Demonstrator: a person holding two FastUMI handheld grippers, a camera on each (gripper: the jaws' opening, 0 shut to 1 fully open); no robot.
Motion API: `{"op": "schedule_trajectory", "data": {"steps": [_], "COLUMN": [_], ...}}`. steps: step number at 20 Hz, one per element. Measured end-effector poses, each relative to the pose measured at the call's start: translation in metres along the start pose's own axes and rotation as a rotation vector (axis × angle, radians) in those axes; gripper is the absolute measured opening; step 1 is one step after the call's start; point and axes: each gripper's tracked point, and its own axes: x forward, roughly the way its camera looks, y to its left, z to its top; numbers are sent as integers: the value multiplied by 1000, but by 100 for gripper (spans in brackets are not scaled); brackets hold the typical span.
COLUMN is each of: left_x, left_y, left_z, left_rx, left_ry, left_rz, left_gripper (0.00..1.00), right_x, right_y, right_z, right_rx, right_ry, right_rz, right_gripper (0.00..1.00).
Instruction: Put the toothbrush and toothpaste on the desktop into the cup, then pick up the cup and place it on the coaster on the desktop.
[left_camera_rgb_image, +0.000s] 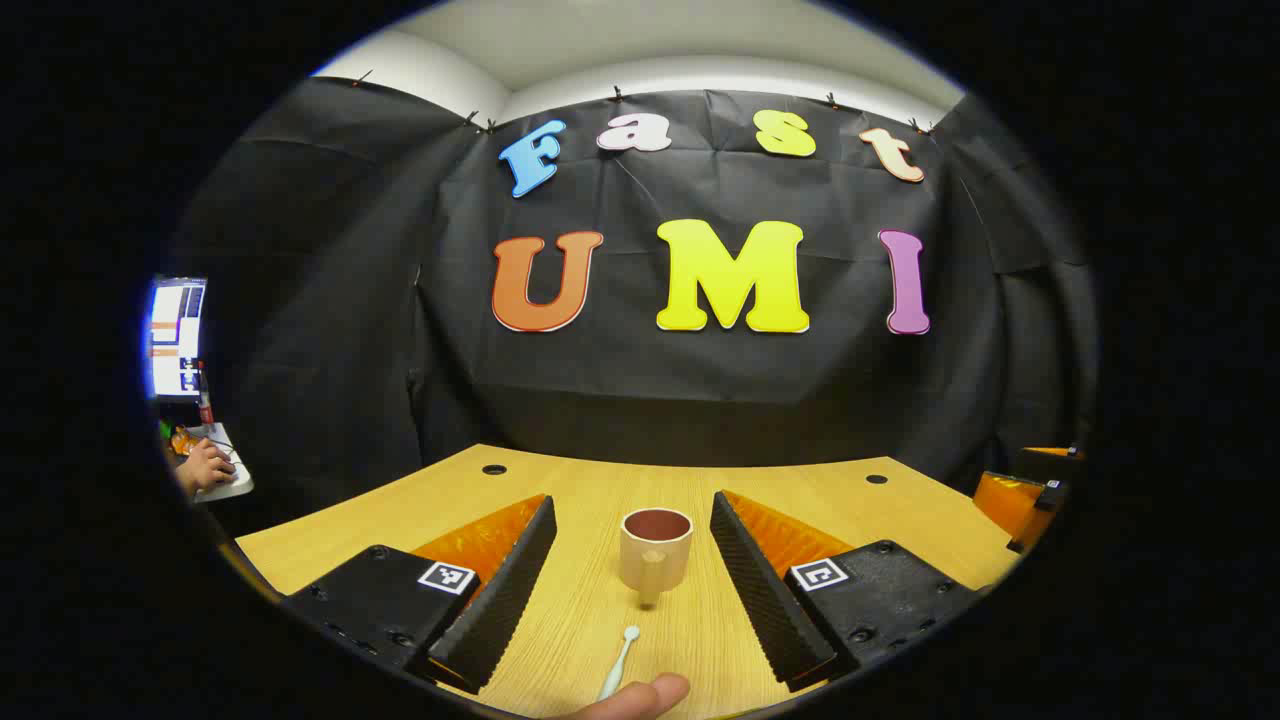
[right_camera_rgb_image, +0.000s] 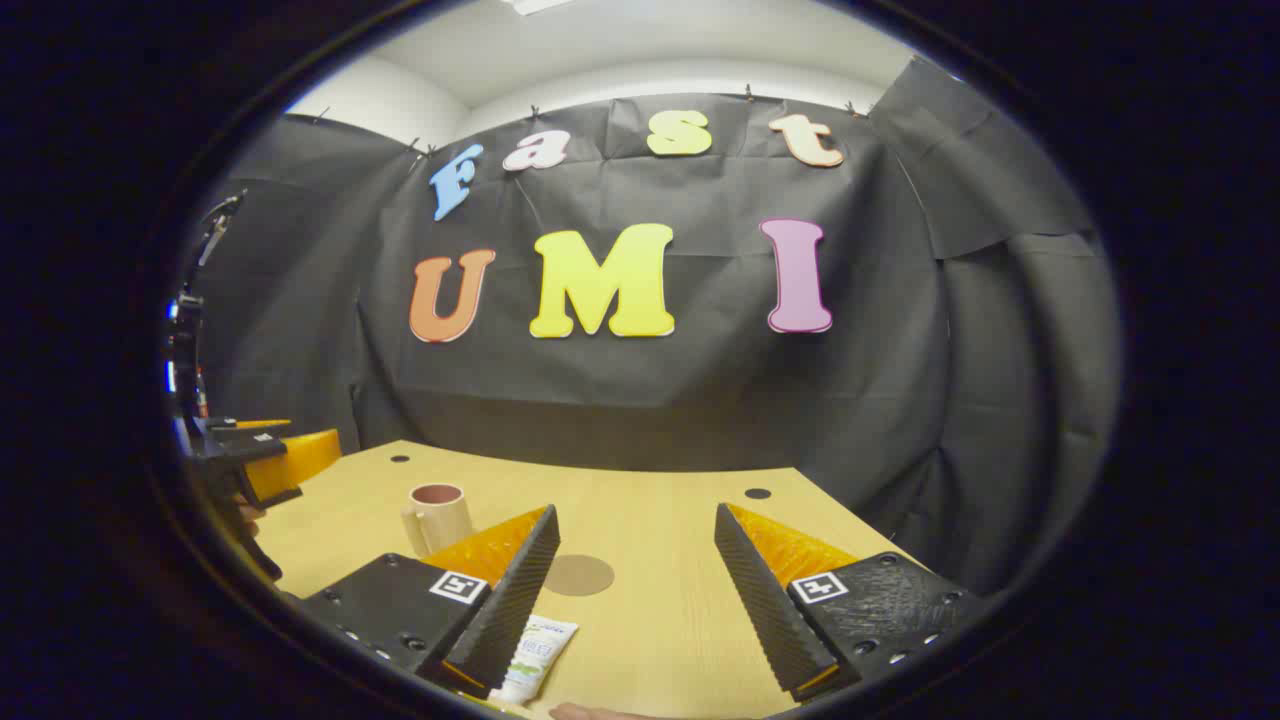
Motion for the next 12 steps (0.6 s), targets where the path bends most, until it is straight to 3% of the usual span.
{"op": "schedule_trajectory", "data": {"steps": [7, 12], "left_x": [41, 41], "left_y": [6, 1], "left_z": [-7, 6], "left_rx": [50, 69], "left_ry": [42, 2], "left_rz": [-33, -50], "left_gripper": [98, 98], "right_x": [42, 40], "right_y": [26, 35], "right_z": [2, 4], "right_rx": [-45, -20], "right_ry": [-3, -11], "right_rz": [-7, -15], "right_gripper": [94, 94]}}
